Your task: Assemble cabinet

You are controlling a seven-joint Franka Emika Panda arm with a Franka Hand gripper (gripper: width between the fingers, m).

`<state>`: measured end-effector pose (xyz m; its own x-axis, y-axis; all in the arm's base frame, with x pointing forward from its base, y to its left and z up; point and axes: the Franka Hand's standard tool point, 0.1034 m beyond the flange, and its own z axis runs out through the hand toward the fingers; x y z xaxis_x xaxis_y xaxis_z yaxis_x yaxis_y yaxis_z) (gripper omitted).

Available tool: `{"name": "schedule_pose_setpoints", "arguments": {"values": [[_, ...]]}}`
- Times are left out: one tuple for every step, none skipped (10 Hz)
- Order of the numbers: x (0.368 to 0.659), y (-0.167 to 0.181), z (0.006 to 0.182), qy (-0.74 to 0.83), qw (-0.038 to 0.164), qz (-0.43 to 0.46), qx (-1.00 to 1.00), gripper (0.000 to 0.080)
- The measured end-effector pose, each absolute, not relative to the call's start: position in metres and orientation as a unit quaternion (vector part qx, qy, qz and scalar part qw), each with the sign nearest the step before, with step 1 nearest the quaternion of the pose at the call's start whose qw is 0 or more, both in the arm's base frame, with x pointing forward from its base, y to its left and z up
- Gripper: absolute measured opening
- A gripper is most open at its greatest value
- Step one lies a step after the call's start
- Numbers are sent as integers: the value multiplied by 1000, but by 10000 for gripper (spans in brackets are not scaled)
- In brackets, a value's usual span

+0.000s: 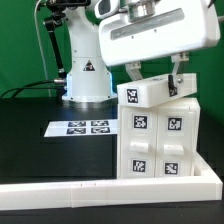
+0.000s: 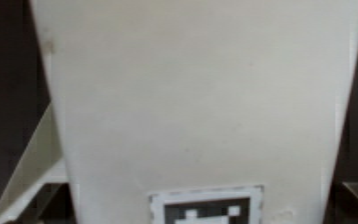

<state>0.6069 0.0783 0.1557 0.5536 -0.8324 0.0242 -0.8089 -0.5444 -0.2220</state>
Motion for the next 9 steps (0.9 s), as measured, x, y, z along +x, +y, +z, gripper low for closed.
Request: {"name": "schedule_pose_setpoints", "arguments": {"values": [[607, 77, 156, 511, 99, -57, -852, 560], [605, 77, 156, 555, 102, -50, -824, 560], [603, 78, 157, 591, 103, -43, -799, 560], [601, 78, 157, 615, 106, -39, -780, 560], [599, 79, 157, 660, 113, -28, -742, 560], [598, 80, 157, 685, 119, -20, -719, 560], [597, 82, 157, 713, 125, -10, -690, 560], [596, 85, 157, 755, 131, 4, -642, 560], [596, 87, 157, 776, 135, 13, -616, 560]]}}
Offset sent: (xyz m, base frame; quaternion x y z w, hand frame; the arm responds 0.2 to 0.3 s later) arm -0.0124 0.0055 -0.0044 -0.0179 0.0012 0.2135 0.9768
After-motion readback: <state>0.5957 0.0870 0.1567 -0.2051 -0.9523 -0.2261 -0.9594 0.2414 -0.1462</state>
